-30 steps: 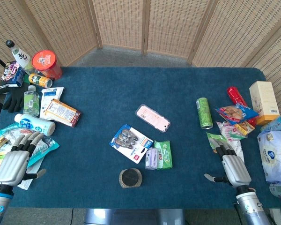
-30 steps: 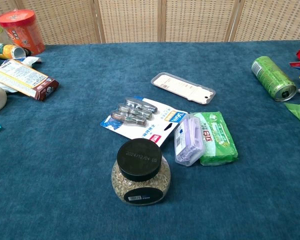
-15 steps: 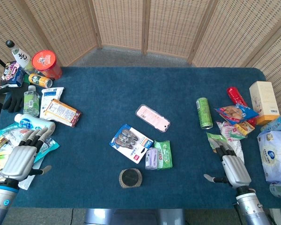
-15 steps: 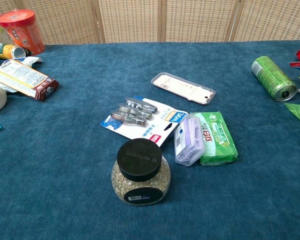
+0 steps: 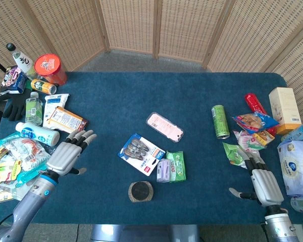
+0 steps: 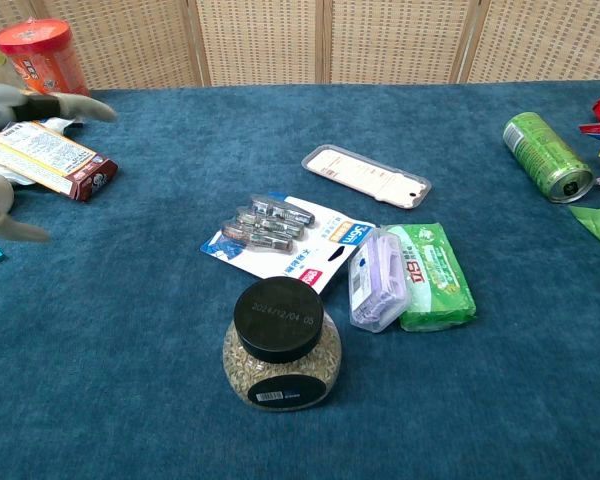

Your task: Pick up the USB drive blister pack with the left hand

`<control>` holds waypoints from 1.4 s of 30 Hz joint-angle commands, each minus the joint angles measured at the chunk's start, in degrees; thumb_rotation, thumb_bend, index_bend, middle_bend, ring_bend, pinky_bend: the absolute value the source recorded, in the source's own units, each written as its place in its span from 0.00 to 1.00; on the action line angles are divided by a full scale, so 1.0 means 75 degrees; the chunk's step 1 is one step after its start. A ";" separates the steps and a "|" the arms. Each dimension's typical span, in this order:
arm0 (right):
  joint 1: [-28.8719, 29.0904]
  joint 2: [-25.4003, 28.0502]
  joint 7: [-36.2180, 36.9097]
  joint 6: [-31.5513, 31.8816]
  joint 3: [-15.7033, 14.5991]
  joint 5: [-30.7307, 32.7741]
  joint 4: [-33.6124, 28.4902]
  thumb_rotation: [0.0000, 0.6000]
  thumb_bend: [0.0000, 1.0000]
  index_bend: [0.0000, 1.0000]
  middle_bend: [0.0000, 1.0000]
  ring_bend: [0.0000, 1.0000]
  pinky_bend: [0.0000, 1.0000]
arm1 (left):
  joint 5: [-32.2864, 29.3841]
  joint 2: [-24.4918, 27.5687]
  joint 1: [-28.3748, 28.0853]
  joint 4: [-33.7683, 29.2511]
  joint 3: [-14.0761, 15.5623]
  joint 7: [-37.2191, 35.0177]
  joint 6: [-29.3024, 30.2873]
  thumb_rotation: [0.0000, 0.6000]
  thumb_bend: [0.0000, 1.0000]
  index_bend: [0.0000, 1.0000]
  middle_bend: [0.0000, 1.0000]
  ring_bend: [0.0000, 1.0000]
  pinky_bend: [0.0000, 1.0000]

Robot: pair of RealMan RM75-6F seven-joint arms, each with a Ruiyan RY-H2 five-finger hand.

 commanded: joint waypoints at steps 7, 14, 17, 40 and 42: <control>-0.0188 0.0308 -0.0180 0.0258 0.0007 -0.0069 -0.0214 1.00 0.10 0.00 0.00 0.00 0.00 | 0.0025 -0.1735 -0.1183 0.1771 -0.0306 -0.0439 -0.0921 1.00 0.20 0.00 0.00 0.00 0.00; -0.0209 0.0344 -0.0220 0.0273 0.0014 -0.0159 -0.0272 1.00 0.10 0.00 0.00 0.00 0.00 | 0.0004 -0.2657 -0.1736 0.2771 -0.0386 -0.0575 -0.1214 1.00 0.21 0.00 0.00 0.00 0.00; -0.0242 0.0376 -0.0209 0.0322 0.0021 -0.0188 -0.0289 1.00 0.10 0.00 0.00 0.00 0.00 | -0.0059 -0.2967 -0.1959 0.3129 -0.0448 -0.0690 -0.1368 1.00 0.21 0.00 0.00 0.00 0.00; -0.0616 0.0575 -0.0031 0.0683 -0.0022 -0.0253 -0.0356 1.00 0.10 0.00 0.00 0.00 0.00 | -0.1156 -0.4162 -0.3254 0.4900 -0.0869 -0.1454 -0.2554 1.00 0.35 0.42 0.59 0.54 0.00; -0.0613 0.0557 -0.0034 0.0676 -0.0005 -0.0252 -0.0357 1.00 0.10 0.00 0.00 0.00 0.00 | -0.1214 -0.4038 -0.3194 0.4783 -0.0856 -0.1471 -0.2450 1.00 0.35 0.43 0.61 0.55 0.00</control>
